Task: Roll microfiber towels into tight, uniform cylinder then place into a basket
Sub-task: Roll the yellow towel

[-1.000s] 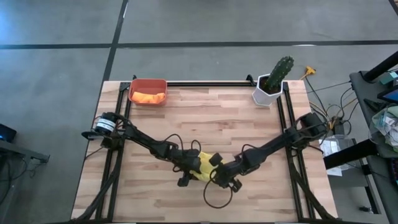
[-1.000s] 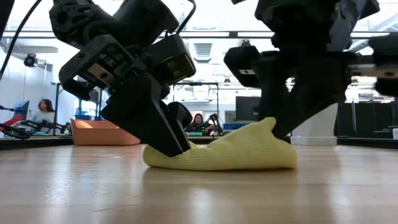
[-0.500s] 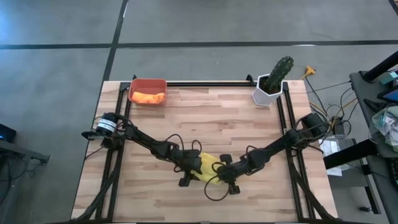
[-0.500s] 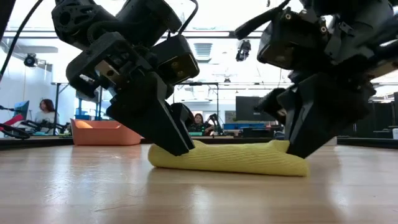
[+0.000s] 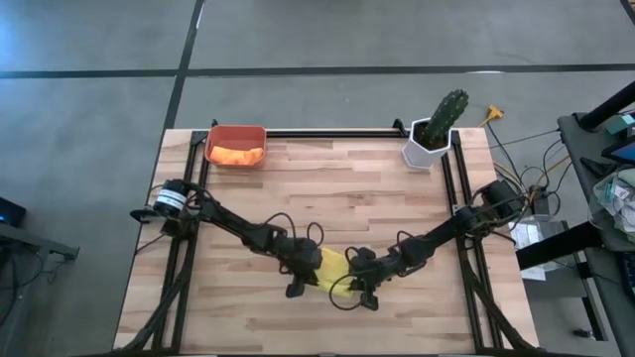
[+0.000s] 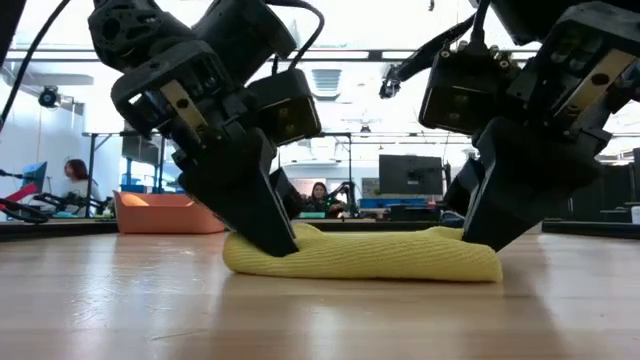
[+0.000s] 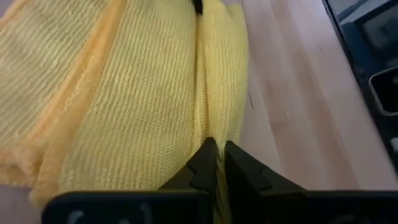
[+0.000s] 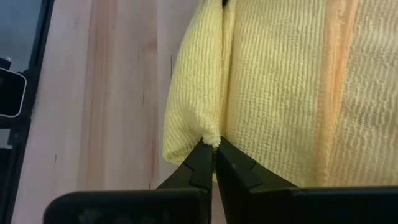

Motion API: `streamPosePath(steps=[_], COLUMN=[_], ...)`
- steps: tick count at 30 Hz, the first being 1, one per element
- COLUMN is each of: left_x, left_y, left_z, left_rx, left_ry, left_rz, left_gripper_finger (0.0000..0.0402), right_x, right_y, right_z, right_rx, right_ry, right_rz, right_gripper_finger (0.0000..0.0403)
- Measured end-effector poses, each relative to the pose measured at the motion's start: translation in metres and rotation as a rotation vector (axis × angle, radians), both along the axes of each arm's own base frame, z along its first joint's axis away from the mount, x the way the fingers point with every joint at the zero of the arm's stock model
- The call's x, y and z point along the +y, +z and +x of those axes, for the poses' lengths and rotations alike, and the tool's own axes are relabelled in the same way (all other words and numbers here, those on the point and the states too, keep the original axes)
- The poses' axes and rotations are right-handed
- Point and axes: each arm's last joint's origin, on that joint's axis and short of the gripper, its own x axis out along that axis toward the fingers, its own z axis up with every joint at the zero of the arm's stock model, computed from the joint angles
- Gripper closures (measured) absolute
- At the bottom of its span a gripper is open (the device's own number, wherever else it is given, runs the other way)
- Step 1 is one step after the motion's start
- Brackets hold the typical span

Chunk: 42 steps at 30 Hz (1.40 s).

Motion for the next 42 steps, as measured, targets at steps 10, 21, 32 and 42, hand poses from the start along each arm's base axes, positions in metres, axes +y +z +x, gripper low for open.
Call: streamPosePath(steps=[10, 21, 32, 42], left_x=[0.021, 0.055, 0.062, 0.063], left_y=[0.0, 0.006, -0.002, -0.011], left_z=[0.004, 0.012, 0.014, 0.021], left_rx=[0.199, 0.365, 0.44, 0.494], left_ry=[0.082, 0.255, 0.318, 0.337], left_rz=[-0.279, -0.529, -0.574, -0.611], left_gripper_finger=[0.0399, 0.04, 0.04, 0.04], right_x=[0.004, 0.001, 0.008, 0.01], right_y=[0.019, 0.062, 0.063, 0.033], right_z=[0.003, 0.002, 0.024, 0.029], right_rx=[-0.054, -0.153, -0.206, -0.152], right_ry=[0.046, 0.047, 0.083, 0.08], right_rz=[-0.024, -0.095, -0.381, -0.41], right_gripper_finger=[0.0358, 0.0268, 0.0224, 0.0165])
